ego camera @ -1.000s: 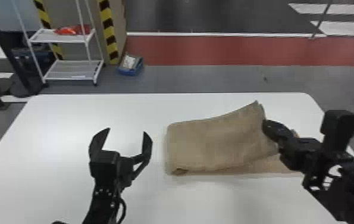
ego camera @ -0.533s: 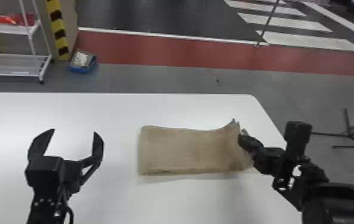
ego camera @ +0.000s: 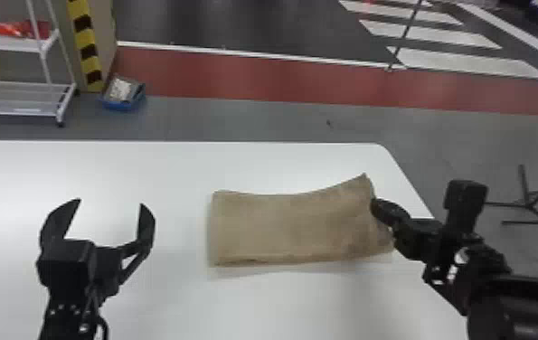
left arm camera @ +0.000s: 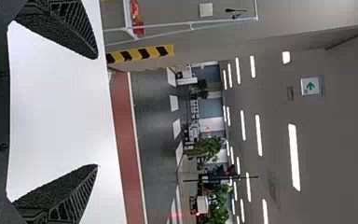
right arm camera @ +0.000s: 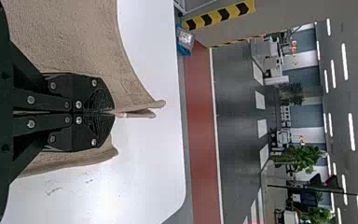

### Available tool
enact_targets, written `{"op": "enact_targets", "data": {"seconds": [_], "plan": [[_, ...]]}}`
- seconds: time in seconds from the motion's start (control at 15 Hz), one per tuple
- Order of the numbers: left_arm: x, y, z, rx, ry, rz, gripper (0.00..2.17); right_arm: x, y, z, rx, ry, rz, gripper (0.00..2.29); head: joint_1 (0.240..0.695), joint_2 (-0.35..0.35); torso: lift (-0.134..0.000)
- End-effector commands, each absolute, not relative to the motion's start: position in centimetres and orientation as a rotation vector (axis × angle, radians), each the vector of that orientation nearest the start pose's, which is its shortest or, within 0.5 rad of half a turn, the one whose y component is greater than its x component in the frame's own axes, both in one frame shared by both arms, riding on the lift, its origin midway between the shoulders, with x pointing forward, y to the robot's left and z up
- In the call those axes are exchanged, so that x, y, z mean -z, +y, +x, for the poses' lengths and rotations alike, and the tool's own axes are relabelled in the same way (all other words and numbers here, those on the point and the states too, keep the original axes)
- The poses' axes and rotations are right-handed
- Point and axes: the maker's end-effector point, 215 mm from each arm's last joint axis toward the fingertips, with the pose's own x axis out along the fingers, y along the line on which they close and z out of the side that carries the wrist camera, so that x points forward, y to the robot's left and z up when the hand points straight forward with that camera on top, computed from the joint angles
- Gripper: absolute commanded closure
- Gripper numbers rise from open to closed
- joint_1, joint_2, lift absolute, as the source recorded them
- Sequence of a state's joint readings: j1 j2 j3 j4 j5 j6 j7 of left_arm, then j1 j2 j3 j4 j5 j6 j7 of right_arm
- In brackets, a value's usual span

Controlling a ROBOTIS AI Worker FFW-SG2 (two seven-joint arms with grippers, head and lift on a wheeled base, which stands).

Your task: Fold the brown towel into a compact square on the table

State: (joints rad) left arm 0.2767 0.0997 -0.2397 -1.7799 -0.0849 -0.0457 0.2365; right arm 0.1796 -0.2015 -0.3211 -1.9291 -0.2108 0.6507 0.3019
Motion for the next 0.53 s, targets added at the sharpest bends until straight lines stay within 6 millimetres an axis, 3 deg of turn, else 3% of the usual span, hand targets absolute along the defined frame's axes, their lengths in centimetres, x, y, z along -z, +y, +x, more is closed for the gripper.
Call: {"op": "enact_targets", "data": {"seconds": [0.0,0.13,0.33,0.47], "plan": [[36.8,15.6,49.8,0.029,0.012,0.12,0.04,41.0,-38.2,51.3,-0.034,0.428,0.053,1.53,0.695,-0.233,-0.114],[37.0,15.7,49.7,0.03,0.017,0.122,0.04,41.2,-38.8,51.6,-0.023,0.424,0.049,1.53,0.695,-0.24,-0.114],[37.2,15.8,49.8,0.026,0.022,0.127,0.04,36.5,-38.2,52.1,-0.044,0.339,0.07,1.53,0.695,-0.245,-0.114],[36.9,16.0,49.7,0.016,0.019,0.122,0.04,35.5,-40.3,52.0,-0.007,0.33,0.077,1.53,0.695,-0.24,-0.114]]}}
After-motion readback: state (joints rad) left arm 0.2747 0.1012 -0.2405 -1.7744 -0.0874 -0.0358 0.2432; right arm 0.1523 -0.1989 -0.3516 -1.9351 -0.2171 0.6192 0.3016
